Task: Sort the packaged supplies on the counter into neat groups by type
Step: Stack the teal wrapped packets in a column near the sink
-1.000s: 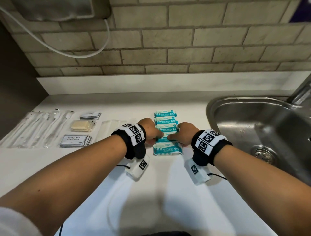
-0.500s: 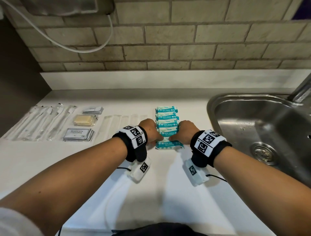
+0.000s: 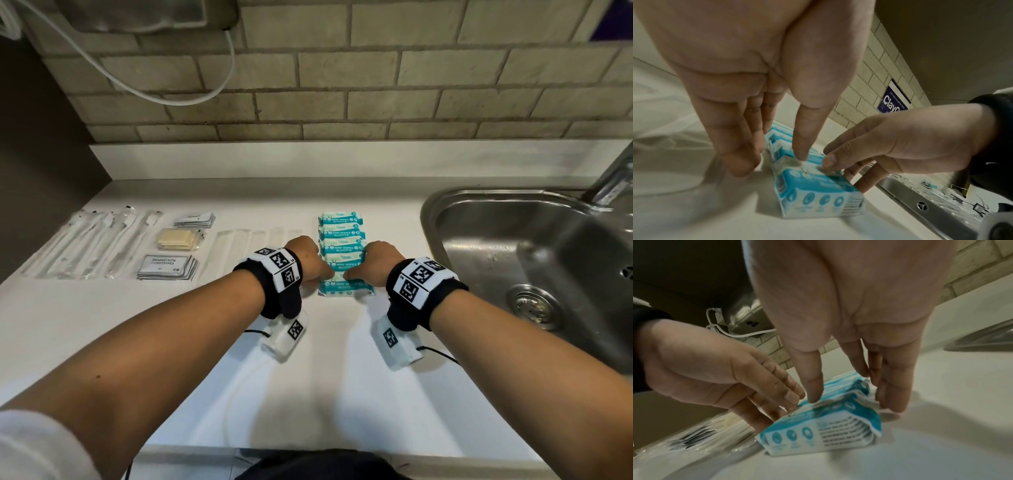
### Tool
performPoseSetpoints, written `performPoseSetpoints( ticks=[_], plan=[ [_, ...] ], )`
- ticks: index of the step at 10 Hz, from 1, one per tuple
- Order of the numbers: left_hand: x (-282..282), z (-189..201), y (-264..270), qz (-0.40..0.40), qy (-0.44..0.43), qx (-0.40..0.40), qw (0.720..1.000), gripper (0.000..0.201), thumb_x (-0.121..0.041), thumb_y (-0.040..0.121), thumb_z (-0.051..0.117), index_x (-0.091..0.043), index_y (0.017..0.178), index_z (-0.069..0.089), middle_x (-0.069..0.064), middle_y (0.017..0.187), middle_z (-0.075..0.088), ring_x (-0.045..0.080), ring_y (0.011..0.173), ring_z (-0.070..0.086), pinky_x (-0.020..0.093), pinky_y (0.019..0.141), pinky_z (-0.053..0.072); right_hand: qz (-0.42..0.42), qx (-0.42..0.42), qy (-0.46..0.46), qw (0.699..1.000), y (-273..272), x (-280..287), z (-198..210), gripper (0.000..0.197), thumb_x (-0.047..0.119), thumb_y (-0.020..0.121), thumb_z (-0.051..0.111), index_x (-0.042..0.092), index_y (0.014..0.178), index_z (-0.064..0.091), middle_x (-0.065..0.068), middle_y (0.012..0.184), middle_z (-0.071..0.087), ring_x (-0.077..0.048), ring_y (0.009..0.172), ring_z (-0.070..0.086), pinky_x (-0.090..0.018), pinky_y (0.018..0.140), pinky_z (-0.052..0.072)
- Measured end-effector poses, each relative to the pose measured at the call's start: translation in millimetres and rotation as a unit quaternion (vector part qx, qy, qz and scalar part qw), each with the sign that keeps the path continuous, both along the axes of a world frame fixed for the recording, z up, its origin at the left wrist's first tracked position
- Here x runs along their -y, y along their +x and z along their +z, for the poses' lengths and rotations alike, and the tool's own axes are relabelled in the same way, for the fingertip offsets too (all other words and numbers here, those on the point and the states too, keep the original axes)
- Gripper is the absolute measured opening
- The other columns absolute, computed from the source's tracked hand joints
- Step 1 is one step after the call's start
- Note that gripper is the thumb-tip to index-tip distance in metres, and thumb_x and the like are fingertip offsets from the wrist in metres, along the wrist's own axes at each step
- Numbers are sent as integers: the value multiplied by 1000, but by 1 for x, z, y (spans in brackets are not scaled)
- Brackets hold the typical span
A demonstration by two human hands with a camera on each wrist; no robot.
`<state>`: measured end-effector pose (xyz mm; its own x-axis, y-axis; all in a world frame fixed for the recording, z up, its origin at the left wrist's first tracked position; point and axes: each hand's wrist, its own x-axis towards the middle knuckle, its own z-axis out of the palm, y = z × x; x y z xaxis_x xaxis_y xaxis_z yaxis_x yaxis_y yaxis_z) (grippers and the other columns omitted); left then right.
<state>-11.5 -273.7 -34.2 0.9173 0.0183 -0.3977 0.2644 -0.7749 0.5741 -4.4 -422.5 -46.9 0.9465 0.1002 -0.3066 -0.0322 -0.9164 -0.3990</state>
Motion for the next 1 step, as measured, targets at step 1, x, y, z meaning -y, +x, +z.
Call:
performPoseSetpoints(
  ticks=[1],
  plan=[
    [-5,1,-3,-7,19,27,999,39,-27,80,77,-15,112,58,5,119,65,19,97,60,29,81,48,-19,13,6,1000,-6,1,3,46,36,80,72,9,115,60,-10,113,64,-22,94,63,-26,70,48]
  ],
)
